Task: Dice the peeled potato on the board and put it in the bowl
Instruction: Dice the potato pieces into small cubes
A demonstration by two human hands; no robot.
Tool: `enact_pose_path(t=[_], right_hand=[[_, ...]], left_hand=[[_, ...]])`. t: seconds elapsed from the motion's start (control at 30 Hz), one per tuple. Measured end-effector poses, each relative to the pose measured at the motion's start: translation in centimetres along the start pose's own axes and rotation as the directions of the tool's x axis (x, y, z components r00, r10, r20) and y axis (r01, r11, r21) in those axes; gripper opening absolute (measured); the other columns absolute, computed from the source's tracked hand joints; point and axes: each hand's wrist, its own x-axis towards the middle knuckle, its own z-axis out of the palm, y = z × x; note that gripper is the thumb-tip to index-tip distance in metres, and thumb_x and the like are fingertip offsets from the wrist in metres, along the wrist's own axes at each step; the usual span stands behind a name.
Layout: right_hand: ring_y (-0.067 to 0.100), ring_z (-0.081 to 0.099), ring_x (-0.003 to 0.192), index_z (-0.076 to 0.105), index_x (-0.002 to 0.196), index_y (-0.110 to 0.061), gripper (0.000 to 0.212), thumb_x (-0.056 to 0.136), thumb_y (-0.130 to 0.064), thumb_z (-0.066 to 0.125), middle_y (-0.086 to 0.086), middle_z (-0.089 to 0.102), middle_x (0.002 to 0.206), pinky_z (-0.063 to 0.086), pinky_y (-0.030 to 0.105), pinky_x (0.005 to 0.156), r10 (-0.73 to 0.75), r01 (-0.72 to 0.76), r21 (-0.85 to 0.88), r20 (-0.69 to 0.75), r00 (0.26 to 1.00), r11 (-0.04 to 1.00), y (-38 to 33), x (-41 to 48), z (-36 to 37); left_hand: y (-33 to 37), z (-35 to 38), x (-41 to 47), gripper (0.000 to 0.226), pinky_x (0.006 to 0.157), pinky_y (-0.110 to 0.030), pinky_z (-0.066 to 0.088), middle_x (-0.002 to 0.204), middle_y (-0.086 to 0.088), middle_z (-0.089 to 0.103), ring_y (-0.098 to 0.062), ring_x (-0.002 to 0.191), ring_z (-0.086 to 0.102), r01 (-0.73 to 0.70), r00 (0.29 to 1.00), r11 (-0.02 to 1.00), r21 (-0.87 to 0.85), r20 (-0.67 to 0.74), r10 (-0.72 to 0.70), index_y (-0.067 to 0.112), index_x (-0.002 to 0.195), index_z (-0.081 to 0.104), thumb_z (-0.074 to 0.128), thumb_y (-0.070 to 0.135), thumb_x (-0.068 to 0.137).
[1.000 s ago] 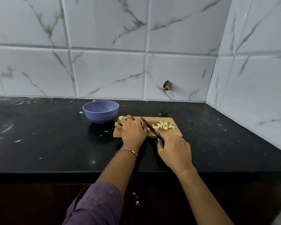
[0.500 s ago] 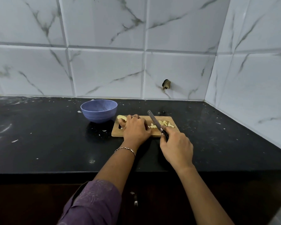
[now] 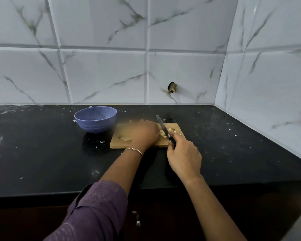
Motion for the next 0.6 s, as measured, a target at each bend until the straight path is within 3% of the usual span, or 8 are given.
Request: enact_pose_path(t=[0.1,0.23,0.33,0.6], right_hand=[[0.02,0.065,0.102,0.052,0.139,-0.035,0.038,0.101,-0.028,0.051,-0.003,0.067,0.113,0.049,0.032,0.079,-0.005,0.005,-0.009,0.003,1.0,1.0,0.0,0.0,0.0],[0.021,0.065,0.101,0.053,0.138,-0.035,0.038,0.101,-0.027,0.051,-0.003,0.068,0.11,0.049,0.033,0.08,-0.011,0.011,-0.007,0.016,1.0,1.0,-0.1,-0.1,-0.1],[0.019,0.065,0.101,0.054,0.137,-0.035,0.037,0.1,-0.027,0.052,-0.005,0.068,0.109,0.05,0.033,0.081,-0.021,0.021,-0.019,0.022,1.0,1.0,-0.2,-0.1,-0.1],[0.017,0.064,0.097,0.056,0.134,-0.034,0.034,0.1,-0.028,0.051,-0.006,0.068,0.104,0.041,0.029,0.071,-0.056,0.058,-0.051,0.03,0.998,0.997,-0.1,-0.2,0.0]], left_hand=[[-0.8,0.0,0.3,0.016,0.091,-0.043,0.019,0.102,0.01,0.071,-0.016,0.113,0.055,0.03,1.0,0.994,-0.102,0.004,-0.03,0.033,0.099,0.072,0.057,0.034,0.093],[-2.6,-0.9,0.0,0.027,0.082,-0.039,0.017,0.11,0.007,0.069,-0.018,0.115,0.055,0.139,0.981,0.97,-0.198,-0.106,-0.162,0.033,0.105,0.07,0.052,0.018,0.092],[-3.7,-1.6,-0.4,0.022,0.093,-0.041,0.025,0.113,0.004,0.066,-0.019,0.117,0.055,0.197,0.966,0.955,-0.221,-0.122,-0.227,0.029,0.108,0.068,0.056,0.024,0.09],[-3.5,-1.4,-2.6,0.039,0.099,-0.042,0.024,0.125,-0.005,0.05,-0.026,0.118,0.039,0.11,0.994,0.99,0.087,-0.025,-0.108,0.022,0.111,0.069,0.047,0.047,0.092]])
